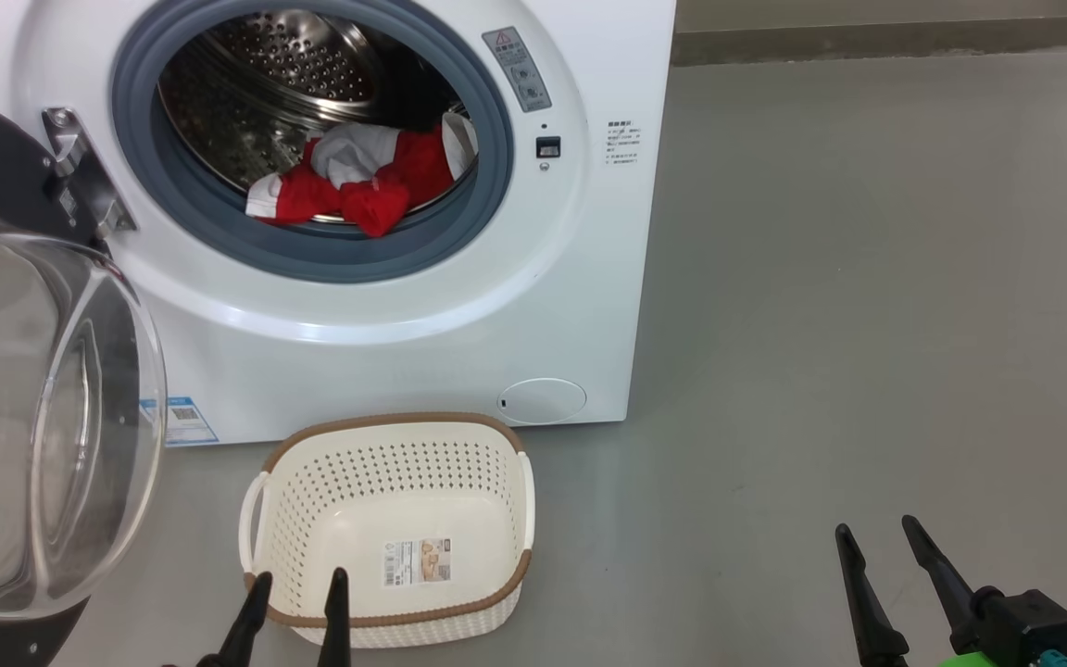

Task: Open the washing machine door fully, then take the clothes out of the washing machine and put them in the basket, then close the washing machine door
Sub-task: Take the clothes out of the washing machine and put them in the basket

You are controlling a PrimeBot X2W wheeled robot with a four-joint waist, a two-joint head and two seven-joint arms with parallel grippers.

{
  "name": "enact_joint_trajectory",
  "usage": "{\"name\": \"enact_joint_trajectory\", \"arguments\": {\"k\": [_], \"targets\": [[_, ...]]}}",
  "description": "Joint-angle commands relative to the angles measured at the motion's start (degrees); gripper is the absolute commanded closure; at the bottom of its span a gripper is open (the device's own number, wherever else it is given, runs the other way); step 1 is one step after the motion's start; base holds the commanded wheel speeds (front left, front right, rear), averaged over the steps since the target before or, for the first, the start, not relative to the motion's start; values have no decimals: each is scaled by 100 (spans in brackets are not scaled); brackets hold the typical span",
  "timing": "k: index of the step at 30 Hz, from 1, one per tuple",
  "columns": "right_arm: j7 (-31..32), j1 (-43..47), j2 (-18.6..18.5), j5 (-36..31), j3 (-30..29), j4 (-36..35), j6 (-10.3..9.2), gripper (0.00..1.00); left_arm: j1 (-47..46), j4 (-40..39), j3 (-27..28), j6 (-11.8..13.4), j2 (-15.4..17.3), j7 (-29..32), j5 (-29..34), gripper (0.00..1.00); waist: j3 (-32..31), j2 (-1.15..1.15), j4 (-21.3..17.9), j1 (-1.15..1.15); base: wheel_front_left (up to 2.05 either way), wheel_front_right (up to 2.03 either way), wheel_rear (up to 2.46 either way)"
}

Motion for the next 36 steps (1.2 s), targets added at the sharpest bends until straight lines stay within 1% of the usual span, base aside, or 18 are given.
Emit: {"name": "enact_joint_trajectory", "arguments": {"k": [1, 8, 17, 23, 36], "targets": [[-37, -87, -76, 94, 125, -134, 36, 0, -177, -116, 149, 52, 39, -75, -10, 0, 3, 0, -5, 0, 18, -18, 0], [-37, -92, -76, 93, 116, -121, 36, 0, -207, -87, 119, 92, 44, -119, -1, 0, -1, 0, -5, 0, 73, -73, 0], [-37, -97, -76, 112, 122, -112, 36, 0, -233, -115, 48, 96, 75, -139, 8, 0, 0, 0, 28, 0, 161, -161, 0], [-37, -85, -76, 113, 128, -109, 36, 0, -205, -169, 18, 138, 73, -139, 14, 0, 4, 0, 39, 0, 106, -106, 0], [-37, -108, -76, 114, 148, -63, 36, 0, -203, -227, -37, 200, 86, -118, -5, 0, 26, 0, 65, 0, 15, -15, 0]]}}
